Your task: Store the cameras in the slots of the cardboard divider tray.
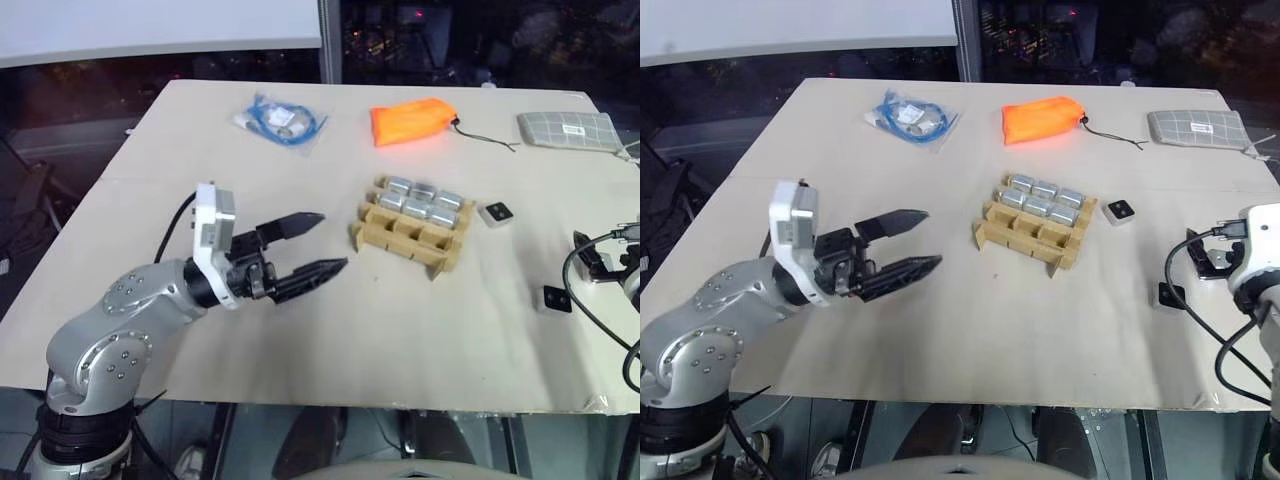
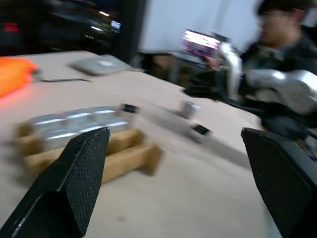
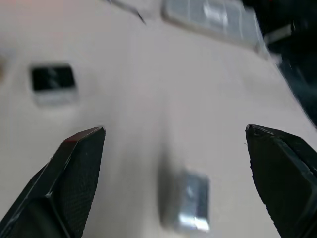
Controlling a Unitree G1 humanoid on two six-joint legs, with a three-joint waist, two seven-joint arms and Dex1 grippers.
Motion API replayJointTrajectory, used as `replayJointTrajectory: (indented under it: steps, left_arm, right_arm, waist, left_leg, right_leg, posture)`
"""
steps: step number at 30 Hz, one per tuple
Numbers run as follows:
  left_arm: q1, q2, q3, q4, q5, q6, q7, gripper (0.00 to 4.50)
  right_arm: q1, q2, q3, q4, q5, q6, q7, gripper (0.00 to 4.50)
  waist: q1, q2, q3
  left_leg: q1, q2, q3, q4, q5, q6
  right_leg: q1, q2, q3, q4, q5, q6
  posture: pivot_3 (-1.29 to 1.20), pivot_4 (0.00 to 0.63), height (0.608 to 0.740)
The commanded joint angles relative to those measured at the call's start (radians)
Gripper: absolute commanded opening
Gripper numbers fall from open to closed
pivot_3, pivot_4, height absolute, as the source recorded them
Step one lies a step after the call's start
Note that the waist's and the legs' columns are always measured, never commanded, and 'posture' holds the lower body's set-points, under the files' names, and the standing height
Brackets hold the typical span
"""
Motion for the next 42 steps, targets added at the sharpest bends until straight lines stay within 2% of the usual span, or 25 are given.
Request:
replayJointTrajectory:
  steps: [1,8,18,20,22,25,27,28,33,36,39,42]
  left_arm:
    - [-0.027,0.023,-0.015,-0.022,-0.008,-0.015,-0.050,4.44]
    - [-0.015,0.037,-0.014,-0.019,0.000,-0.017,-0.081,4.44]
    - [0.037,0.070,0.014,-0.036,0.000,-0.056,-0.166,4.44]
    - [0.046,0.077,0.013,-0.037,0.011,-0.071,-0.186,4.50]
    - [0.050,0.081,0.011,-0.035,0.018,-0.083,-0.198,4.50]
    - [0.059,0.086,0.007,-0.037,0.034,-0.105,-0.223,4.50]
    - [0.071,0.087,0.009,-0.039,0.045,-0.121,-0.236,4.50]
    - [0.076,0.087,0.010,-0.039,0.050,-0.128,-0.241,4.50]
    - [0.079,0.074,0.006,-0.036,0.072,-0.160,-0.236,4.50]
    - [0.078,0.053,0.003,-0.031,0.103,-0.186,-0.200,4.50]
    - [0.080,-0.018,0.004,0.011,0.135,-0.270,-0.203,4.50]
    - [0.090,-0.042,0.040,0.064,0.097,-0.265,-0.208,4.50]
  right_arm:
    - [-0.008,-0.006,-0.017,-0.024,0.025,0.112,-0.011,4.50]
    - [-0.056,0.030,0.003,0.024,0.007,0.181,-0.059,4.50]
    - [-0.107,0.026,0.027,0.109,-0.005,0.173,-0.062,4.50]
    - [-0.115,0.021,0.038,0.127,-0.007,0.172,-0.059,3.96]
    - [-0.123,0.020,0.050,0.143,-0.013,0.164,-0.059,3.21]
    - [-0.147,0.022,0.063,0.185,-0.024,0.147,-0.059,1.62]
    - [-0.150,0.019,0.064,0.201,-0.031,0.138,-0.056,0.86]
    - [-0.149,0.017,0.064,0.205,-0.035,0.134,-0.055,0.72]
    - [-0.124,-0.010,0.090,0.199,-0.073,0.020,-0.021,0.72]
    - [-0.132,0.003,0.111,0.129,-0.026,-0.175,0.105,0.72]
    - [-0.247,0.043,0.210,0.001,0.088,-0.157,0.184,0.72]
    - [-0.386,0.100,0.355,-0.010,0.114,-0.148,0.224,0.72]
  waist:
    - [-0.003,0.000,0.000]
    - [-0.011,0.000,0.000]
    - [-0.019,0.000,0.000]
    - [-0.019,0.000,0.000]
    - [-0.019,0.000,0.000]
    - [-0.019,0.000,0.000]
    - [-0.020,0.000,0.000]
    - [-0.021,0.000,0.000]
    - [-0.020,0.000,0.000]
    - [-0.022,0.001,0.000]
    - [-0.036,0.001,0.001]
    - [-0.046,0.001,0.001]
  left_leg:
    - [0.000,0.000,0.001,0.000,0.000,0.000]
    - [0.000,0.000,0.001,0.001,0.000,0.001]
    - [0.000,0.000,0.001,0.001,0.000,0.001]
    - [0.000,0.000,0.001,0.001,0.000,0.001]
    - [0.000,0.000,0.002,0.001,0.000,0.001]
    - [0.000,0.000,0.002,0.001,0.000,0.001]
    - [0.000,0.000,0.002,0.001,0.000,0.001]
    - [0.000,0.000,0.002,0.001,0.000,0.001]
    - [0.000,0.000,0.002,0.001,0.000,0.001]
    - [0.000,0.000,0.002,0.001,0.000,0.001]
    - [0.001,0.002,0.003,0.001,0.000,0.001]
    - [0.003,0.006,0.004,0.001,0.000,0.000]
  right_leg:
    - [0.000,0.000,0.000,0.000,0.000,0.000]
    - [0.000,0.002,0.001,0.000,0.000,0.000]
    - [0.000,0.002,0.001,0.000,0.000,0.000]
    - [0.000,0.002,0.001,0.000,0.000,0.000]
    - [0.000,0.002,0.001,0.000,0.000,0.000]
    - [0.000,0.002,0.001,0.000,0.000,0.000]
    - [0.000,0.002,0.001,0.000,0.000,0.000]
    - [0.000,0.002,0.002,0.000,0.000,0.000]
    - [0.000,0.002,0.002,0.000,0.000,0.000]
    - [0.000,0.002,0.002,0.000,0.000,0.000]
    - [0.000,0.003,0.003,0.001,0.000,0.001]
    - [0.000,0.004,0.004,0.001,0.002,-0.001]
  posture:
    - [0.00,0.150,0.740]
    - [0.00,0.150,0.740]
    - [0.00,0.150,0.740]
    - [0.00,0.150,0.740]
    - [0.00,0.150,0.740]
    - [0.00,0.150,0.740]
    - [0.00,0.150,0.740]
    - [0.00,0.150,0.740]
    - [0.00,0.150,0.740]
    - [0.00,0.150,0.740]
    - [0.00,0.150,0.740]
    - [0.00,0.150,0.740]
